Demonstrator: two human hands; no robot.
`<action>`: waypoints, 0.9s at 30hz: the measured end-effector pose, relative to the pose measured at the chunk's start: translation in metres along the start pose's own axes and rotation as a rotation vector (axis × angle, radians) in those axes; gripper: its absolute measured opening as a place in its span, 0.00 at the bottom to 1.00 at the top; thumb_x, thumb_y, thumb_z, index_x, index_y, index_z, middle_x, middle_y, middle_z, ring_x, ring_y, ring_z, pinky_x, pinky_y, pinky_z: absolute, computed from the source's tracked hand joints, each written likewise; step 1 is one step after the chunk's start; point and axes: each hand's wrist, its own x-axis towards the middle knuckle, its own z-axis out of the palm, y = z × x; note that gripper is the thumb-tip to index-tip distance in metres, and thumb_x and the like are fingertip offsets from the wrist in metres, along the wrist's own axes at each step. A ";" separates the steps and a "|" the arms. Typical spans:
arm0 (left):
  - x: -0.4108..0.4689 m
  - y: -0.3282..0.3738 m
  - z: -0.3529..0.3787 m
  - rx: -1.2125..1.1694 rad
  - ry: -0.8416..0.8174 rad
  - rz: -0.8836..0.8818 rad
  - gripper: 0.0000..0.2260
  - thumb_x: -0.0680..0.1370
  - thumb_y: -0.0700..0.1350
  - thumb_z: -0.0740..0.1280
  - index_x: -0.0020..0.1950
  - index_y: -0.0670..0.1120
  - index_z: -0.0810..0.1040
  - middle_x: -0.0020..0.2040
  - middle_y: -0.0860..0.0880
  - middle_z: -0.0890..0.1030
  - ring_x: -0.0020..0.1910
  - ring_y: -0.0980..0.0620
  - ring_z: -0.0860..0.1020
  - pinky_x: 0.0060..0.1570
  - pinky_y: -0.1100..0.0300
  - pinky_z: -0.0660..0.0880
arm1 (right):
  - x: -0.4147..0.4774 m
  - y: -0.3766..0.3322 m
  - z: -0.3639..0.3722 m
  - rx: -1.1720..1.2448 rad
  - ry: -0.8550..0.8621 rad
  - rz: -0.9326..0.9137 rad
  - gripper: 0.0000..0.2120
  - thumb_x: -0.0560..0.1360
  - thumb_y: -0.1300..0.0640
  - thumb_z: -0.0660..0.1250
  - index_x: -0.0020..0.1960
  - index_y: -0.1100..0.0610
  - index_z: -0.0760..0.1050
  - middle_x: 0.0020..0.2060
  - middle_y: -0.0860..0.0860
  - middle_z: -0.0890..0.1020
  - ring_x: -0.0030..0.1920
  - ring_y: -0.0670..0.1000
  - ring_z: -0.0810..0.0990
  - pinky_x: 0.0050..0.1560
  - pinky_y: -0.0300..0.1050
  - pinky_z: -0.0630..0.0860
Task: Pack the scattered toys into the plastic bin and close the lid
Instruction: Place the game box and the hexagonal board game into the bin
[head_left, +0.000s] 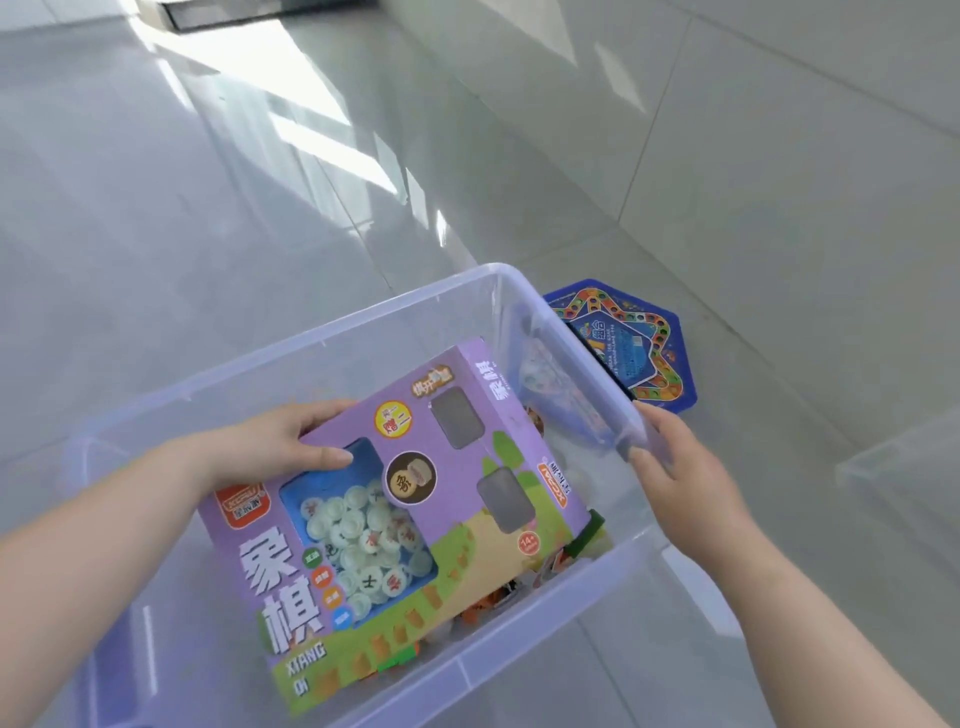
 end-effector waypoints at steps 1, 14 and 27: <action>0.003 -0.010 0.001 -0.022 -0.029 -0.029 0.17 0.70 0.49 0.69 0.54 0.65 0.70 0.48 0.67 0.80 0.42 0.65 0.81 0.39 0.71 0.77 | 0.000 -0.001 0.000 -0.001 -0.002 -0.002 0.20 0.78 0.59 0.58 0.69 0.51 0.64 0.64 0.51 0.75 0.62 0.53 0.73 0.48 0.35 0.61; 0.009 -0.042 0.012 0.279 0.010 -0.145 0.29 0.76 0.41 0.65 0.74 0.52 0.56 0.71 0.49 0.66 0.66 0.50 0.69 0.61 0.64 0.66 | -0.002 -0.002 0.002 0.009 -0.002 -0.036 0.19 0.78 0.61 0.59 0.68 0.53 0.66 0.55 0.53 0.76 0.48 0.52 0.72 0.48 0.41 0.63; 0.044 0.022 0.085 0.860 0.336 0.311 0.39 0.66 0.71 0.38 0.71 0.55 0.63 0.74 0.49 0.62 0.71 0.49 0.57 0.69 0.47 0.61 | -0.002 0.000 0.002 0.075 0.012 -0.043 0.19 0.78 0.61 0.59 0.68 0.52 0.67 0.53 0.46 0.73 0.52 0.47 0.70 0.51 0.37 0.62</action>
